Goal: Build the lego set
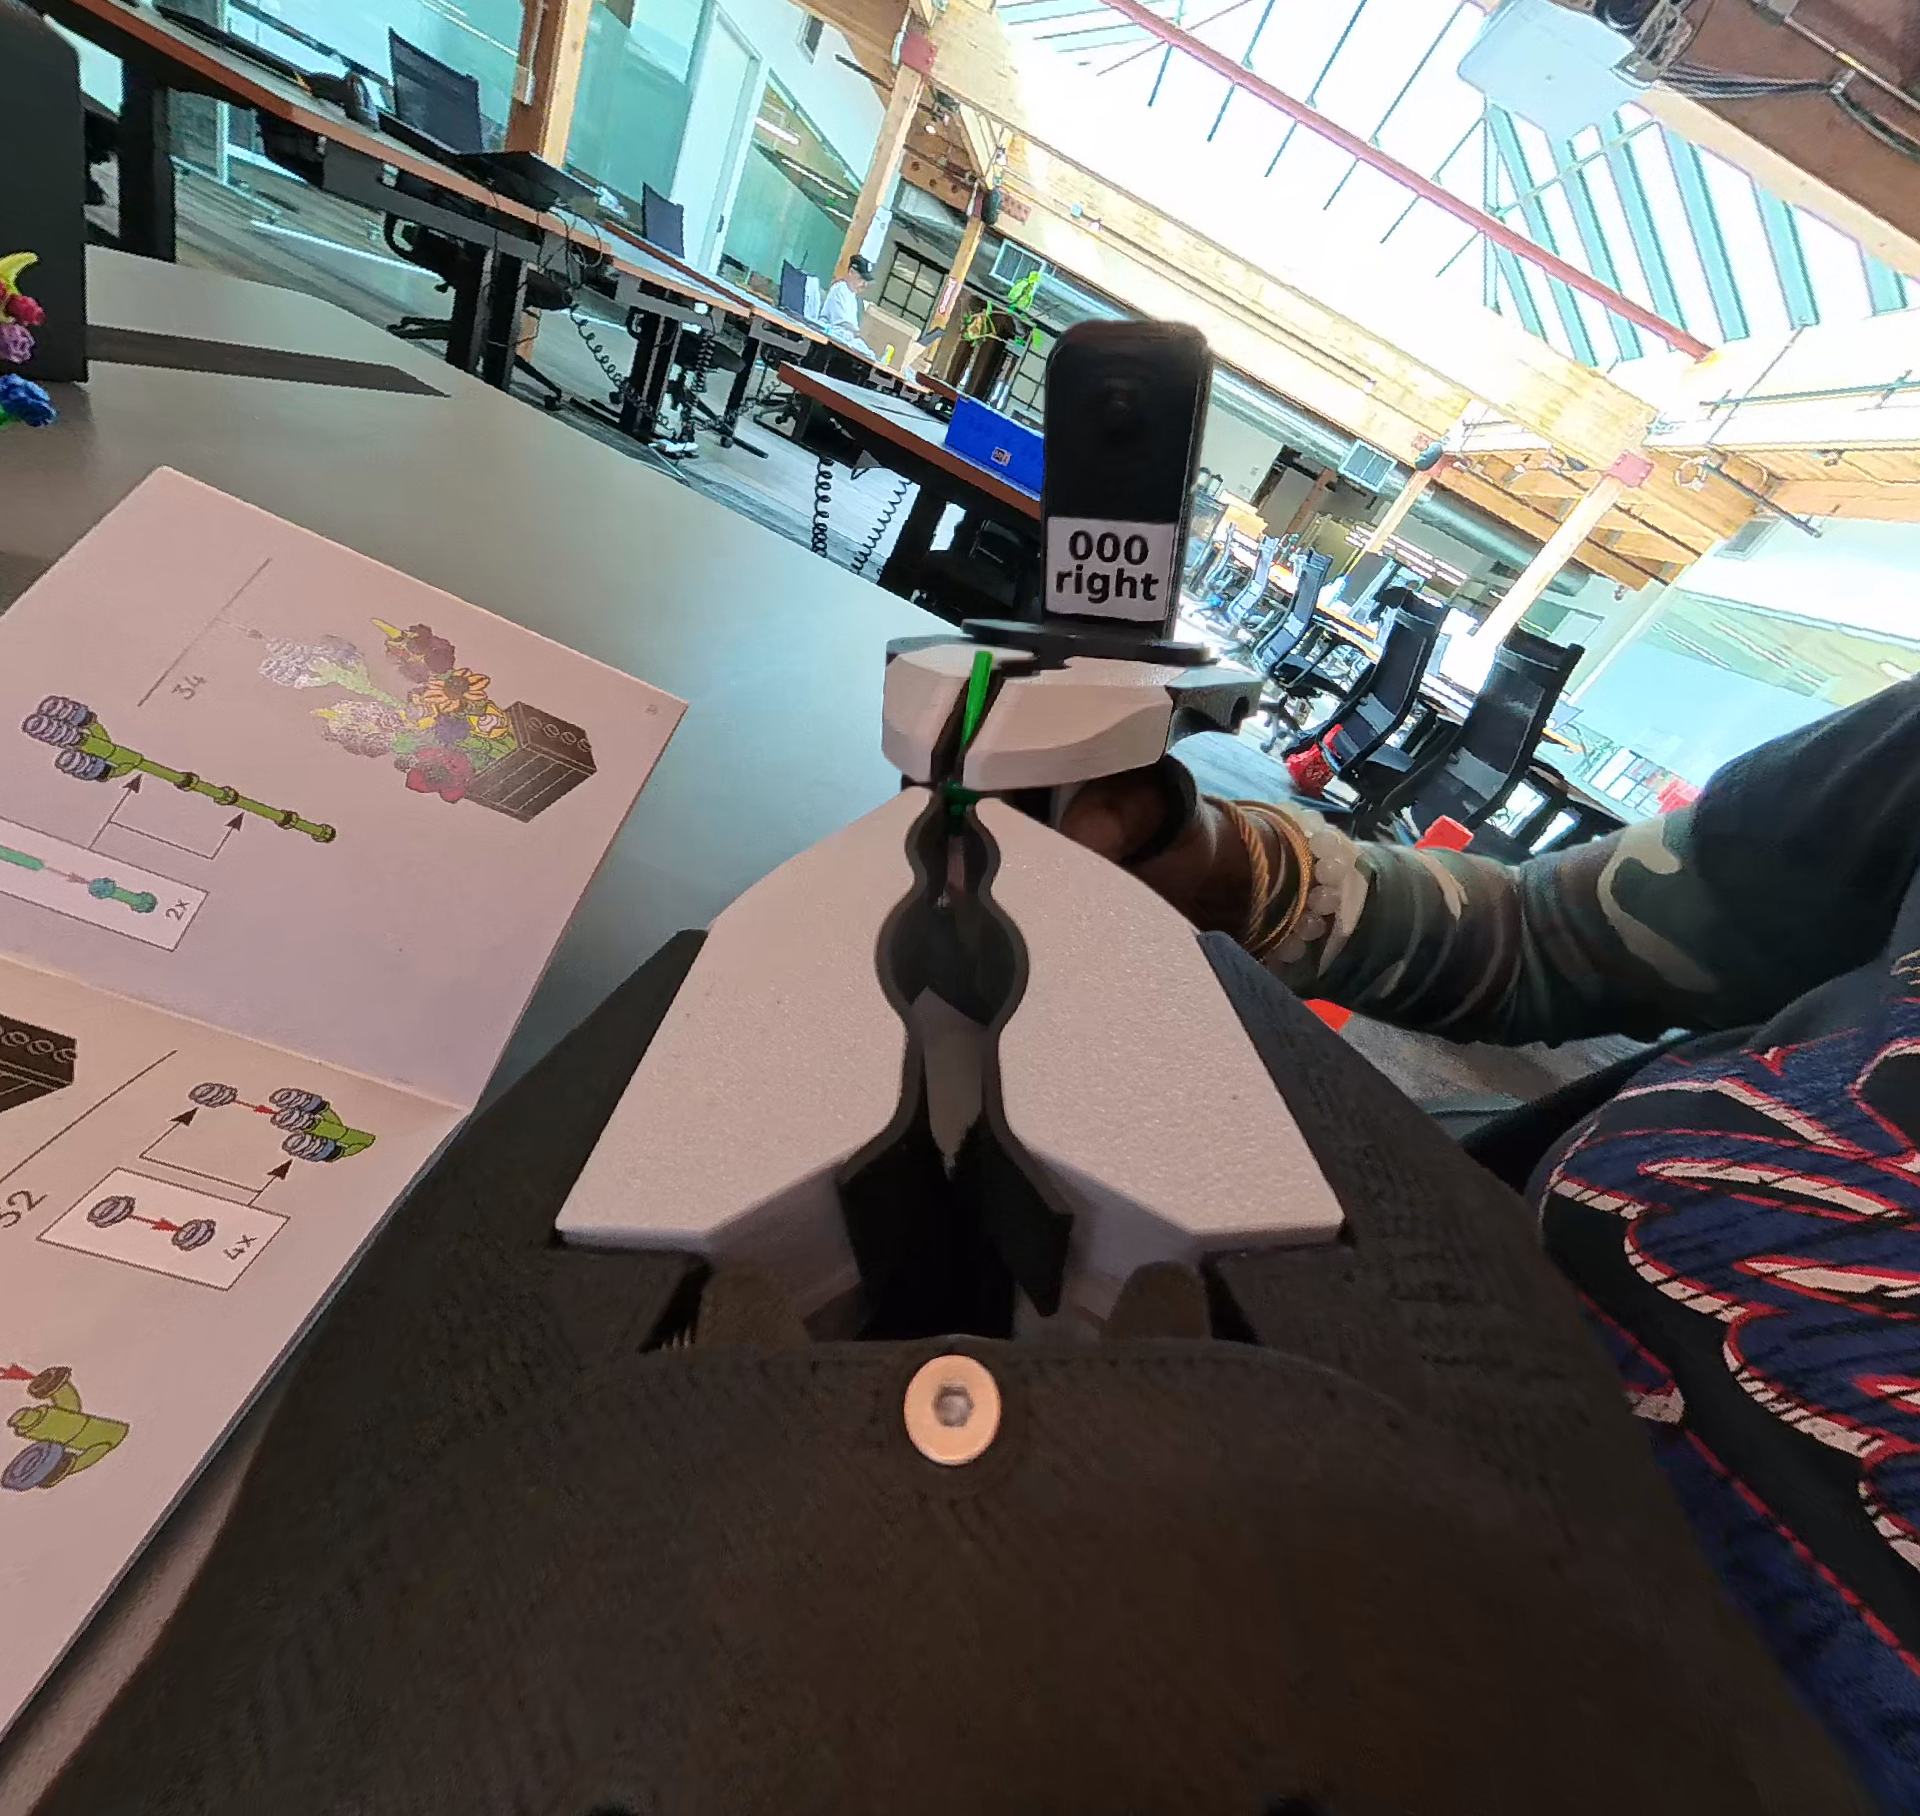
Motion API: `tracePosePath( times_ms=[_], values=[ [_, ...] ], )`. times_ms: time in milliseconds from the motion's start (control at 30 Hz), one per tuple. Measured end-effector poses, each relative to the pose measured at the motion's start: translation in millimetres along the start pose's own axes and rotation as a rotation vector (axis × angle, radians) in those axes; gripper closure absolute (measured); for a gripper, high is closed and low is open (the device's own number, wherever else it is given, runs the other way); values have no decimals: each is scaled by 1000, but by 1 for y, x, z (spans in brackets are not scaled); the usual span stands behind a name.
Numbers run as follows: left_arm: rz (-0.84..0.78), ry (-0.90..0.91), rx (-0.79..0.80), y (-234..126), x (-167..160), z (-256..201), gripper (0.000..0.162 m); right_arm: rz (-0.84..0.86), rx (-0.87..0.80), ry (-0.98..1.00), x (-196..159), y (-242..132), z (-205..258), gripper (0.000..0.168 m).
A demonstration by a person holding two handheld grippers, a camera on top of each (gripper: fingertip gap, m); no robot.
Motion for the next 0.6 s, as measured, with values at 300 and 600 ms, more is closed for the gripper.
tracePosePath(
  times_ms=[300,600],
  values=[
    [-119,17,-35,-6,11,-5,160,-89,92,-66,8,-4,12,135],
    [-176,30,-37,-10,16,-6,159,-214,78,-83,21,-18,11,126]
  ],
)
Point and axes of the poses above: each gripper's, where its closed fingertips meet, y out along the fingers, x out of its top, z = x × y across the jaws, the point moved 3 cm from there along -y, back along the fingers, and after that the axes turned 8 degrees about y, right-handed, at the moved point
